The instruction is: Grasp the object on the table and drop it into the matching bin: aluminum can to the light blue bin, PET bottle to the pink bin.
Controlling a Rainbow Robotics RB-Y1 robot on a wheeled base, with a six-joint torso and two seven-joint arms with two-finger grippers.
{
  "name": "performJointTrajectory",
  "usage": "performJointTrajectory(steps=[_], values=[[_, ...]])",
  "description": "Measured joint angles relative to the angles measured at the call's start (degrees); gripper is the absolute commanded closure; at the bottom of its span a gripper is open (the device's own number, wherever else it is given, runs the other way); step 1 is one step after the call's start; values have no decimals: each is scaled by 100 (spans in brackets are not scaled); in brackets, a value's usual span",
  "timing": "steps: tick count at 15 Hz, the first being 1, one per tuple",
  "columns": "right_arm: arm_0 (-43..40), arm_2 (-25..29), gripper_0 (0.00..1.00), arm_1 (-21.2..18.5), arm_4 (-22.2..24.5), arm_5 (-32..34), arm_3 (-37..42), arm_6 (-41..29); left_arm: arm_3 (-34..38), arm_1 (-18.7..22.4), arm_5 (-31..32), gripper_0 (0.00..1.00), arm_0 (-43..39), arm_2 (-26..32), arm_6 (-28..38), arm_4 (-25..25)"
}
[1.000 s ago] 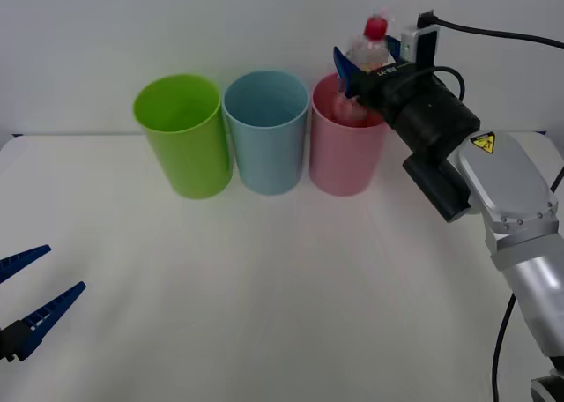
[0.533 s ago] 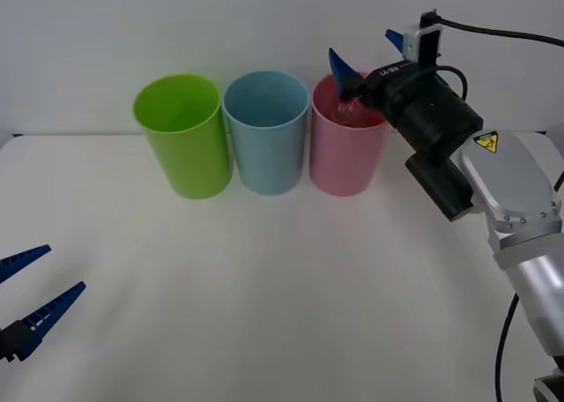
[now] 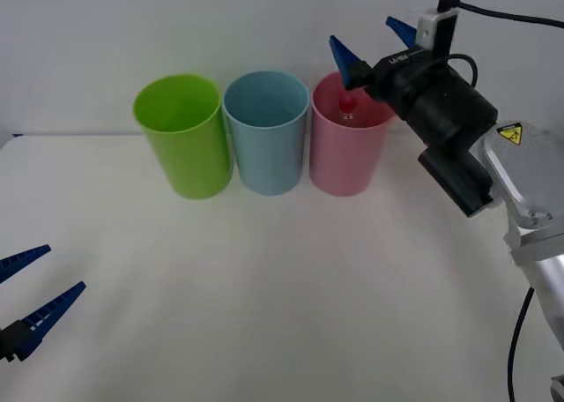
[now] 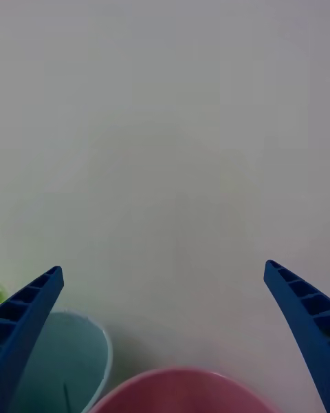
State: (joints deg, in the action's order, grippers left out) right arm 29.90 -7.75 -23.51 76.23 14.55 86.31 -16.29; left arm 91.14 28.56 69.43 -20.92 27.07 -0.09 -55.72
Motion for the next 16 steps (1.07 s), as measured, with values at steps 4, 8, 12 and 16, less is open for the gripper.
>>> performJointTrajectory(steps=[4,8,12,16], values=[[-639,3,0,-616,-894,269,1041,-40,1,0,0,0,0,0,0,0],[-1894,500,0,-1195,-1587,960,2270,-29,0,0,0,0,0,0,0,0],[-3292,1660,0,-899,-1611,2663,2872,-29,0,0,0,0,0,0,0,0],[-4396,2456,0,-583,-1540,4114,2971,92,0,0,0,0,0,0,0,0]])
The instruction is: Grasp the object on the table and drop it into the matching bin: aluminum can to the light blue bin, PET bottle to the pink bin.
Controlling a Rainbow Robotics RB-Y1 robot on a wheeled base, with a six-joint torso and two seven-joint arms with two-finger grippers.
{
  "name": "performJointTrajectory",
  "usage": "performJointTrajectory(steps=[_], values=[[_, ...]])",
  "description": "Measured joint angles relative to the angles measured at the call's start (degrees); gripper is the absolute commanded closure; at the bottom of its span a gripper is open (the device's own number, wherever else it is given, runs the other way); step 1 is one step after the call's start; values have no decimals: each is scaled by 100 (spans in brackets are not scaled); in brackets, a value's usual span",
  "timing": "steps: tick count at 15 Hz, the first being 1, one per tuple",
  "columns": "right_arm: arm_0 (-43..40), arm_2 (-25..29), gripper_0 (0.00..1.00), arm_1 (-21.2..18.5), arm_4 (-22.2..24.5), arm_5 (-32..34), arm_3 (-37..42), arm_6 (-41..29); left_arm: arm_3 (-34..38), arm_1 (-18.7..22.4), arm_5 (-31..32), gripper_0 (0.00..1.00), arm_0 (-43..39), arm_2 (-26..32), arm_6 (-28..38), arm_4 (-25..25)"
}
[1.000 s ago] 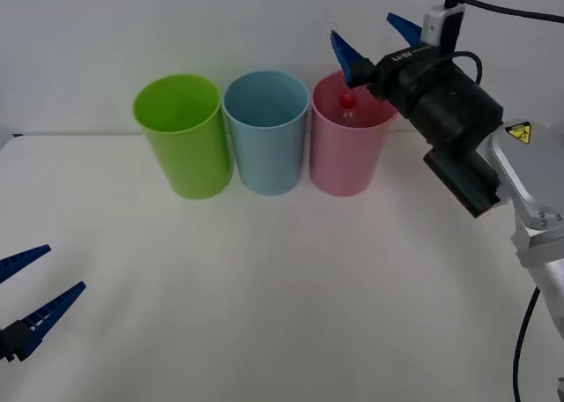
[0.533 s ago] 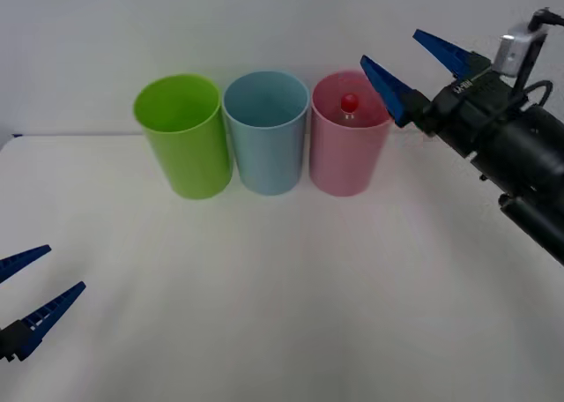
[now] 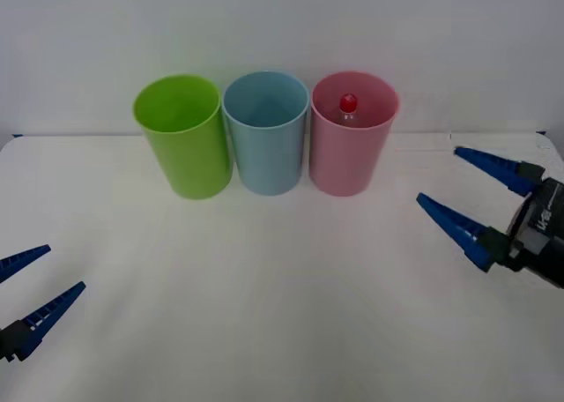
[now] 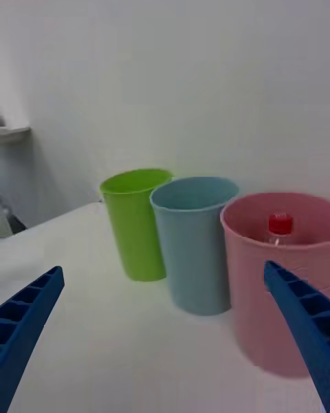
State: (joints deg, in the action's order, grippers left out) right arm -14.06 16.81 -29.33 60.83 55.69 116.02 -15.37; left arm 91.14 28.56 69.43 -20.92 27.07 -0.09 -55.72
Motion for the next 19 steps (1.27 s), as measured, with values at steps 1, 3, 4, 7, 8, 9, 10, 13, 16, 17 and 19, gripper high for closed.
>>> performJointTrajectory(steps=[1,3,4,7,8,9,10,13,16,17,19], values=[[-206,158,0,47,53,293,-1,33,0,0,0,0,0,0,0,0],[-574,370,0,119,110,793,-69,88,0,0,0,0,0,0,0,0],[-709,422,0,127,151,999,-144,130,0,0,0,0,0,0,0,0],[-825,509,0,135,245,1707,-527,326,0,0,0,0,0,0,0,0],[-826,541,0,148,302,1898,-631,468,0,0,0,0,0,0,0,0],[-832,545,0,154,329,1981,-732,646,0,0,0,0,0,0,0,0],[-839,521,0,155,356,2031,-856,807,0,0,0,0,0,0,0,0],[-844,310,0,197,385,2125,-1204,999,0,0,0,0,0,0,0,0],[-843,209,0,375,388,2156,-1309,1098,0,0,0,0,0,0,0,0],[-838,188,0,398,396,2158,-1309,1098,0,0,0,0,0,0,0,0],[-837,167,0,402,398,2158,-1316,1105,0,0,0,0,0,0,0,0]])
